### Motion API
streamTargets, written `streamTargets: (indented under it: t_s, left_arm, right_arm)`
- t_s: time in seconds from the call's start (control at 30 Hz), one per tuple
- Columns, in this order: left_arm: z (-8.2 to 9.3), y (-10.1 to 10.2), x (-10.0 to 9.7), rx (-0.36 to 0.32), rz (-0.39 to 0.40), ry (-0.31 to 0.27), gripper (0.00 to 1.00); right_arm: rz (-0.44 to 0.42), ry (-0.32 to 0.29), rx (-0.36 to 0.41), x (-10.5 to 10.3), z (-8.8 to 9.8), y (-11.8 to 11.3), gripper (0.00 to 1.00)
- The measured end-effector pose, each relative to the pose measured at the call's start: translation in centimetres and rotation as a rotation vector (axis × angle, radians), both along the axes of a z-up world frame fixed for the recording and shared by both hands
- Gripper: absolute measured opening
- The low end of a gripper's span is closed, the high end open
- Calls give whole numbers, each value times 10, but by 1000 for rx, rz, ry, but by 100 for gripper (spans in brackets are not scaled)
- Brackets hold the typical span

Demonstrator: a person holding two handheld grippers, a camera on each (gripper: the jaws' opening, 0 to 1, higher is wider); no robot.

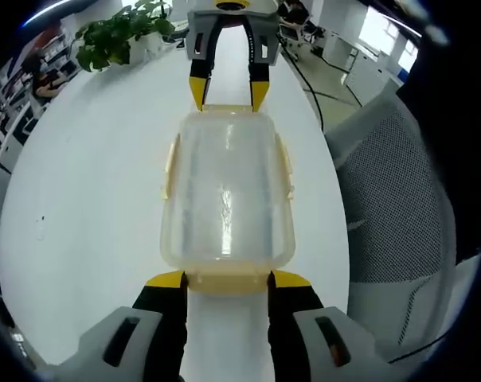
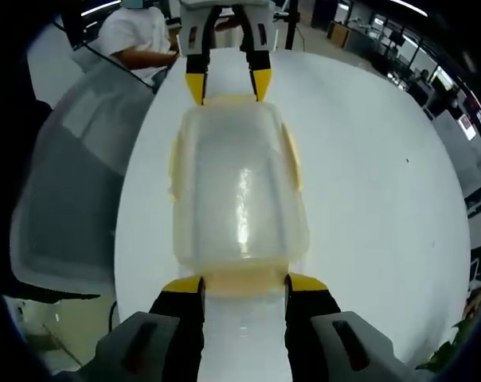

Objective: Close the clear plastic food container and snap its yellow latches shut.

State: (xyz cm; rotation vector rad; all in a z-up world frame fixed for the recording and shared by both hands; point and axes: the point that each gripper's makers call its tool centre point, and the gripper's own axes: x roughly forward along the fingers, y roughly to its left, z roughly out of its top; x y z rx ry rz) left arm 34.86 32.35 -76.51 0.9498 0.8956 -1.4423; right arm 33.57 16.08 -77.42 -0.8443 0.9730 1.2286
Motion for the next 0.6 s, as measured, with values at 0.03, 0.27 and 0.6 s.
streamTargets:
  t_s: [0.03, 0.27, 0.6]
  left_arm:
    - [-1, -2, 0, 0, -1, 0, 38]
    - [-3, -20, 0, 0, 1, 5, 38]
    - [-3, -36, -1, 3, 6, 7, 38]
  right_arm:
    - [0, 1, 0, 0, 0, -3, 38]
    - [-6, 1, 4, 0, 0, -21, 38]
    - [2, 0, -1, -1, 0, -36, 38]
